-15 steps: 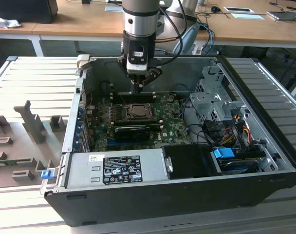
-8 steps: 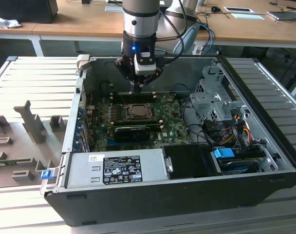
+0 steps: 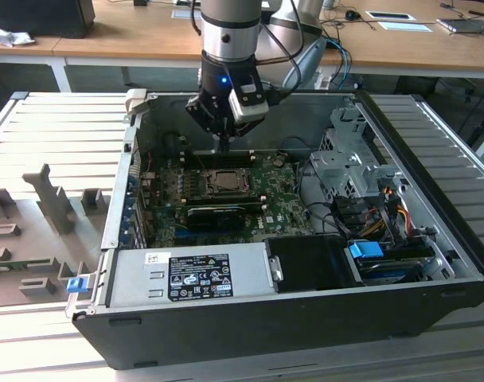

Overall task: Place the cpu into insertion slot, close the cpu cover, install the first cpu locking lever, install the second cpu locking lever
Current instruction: 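Install the first cpu locking lever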

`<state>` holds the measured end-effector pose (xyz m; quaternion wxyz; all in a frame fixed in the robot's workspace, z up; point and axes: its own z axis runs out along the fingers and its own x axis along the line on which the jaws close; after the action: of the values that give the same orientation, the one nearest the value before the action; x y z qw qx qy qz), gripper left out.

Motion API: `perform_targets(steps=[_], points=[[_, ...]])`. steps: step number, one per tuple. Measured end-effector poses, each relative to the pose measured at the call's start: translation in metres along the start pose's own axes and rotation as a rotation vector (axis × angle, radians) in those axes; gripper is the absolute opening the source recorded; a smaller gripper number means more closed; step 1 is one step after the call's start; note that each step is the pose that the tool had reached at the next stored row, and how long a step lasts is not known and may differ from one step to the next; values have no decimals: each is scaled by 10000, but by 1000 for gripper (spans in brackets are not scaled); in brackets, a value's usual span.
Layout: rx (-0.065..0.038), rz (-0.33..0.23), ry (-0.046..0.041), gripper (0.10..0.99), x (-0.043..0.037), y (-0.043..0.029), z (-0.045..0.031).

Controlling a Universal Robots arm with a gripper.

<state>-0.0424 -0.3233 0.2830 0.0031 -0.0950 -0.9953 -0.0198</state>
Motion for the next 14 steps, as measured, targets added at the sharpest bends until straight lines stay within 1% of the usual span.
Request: perform_targets(steps=[2,5,8,10,12,14], points=[[4,-365,14,106,0,0,0],[13,-1329,52,106,0,0,2],[21,-2096,81,106,0,0,2],[25,-2478,96,106,0,0,3],[30,-3100,120,106,0,0,3],[34,-3497,136,106,0,0,3]])
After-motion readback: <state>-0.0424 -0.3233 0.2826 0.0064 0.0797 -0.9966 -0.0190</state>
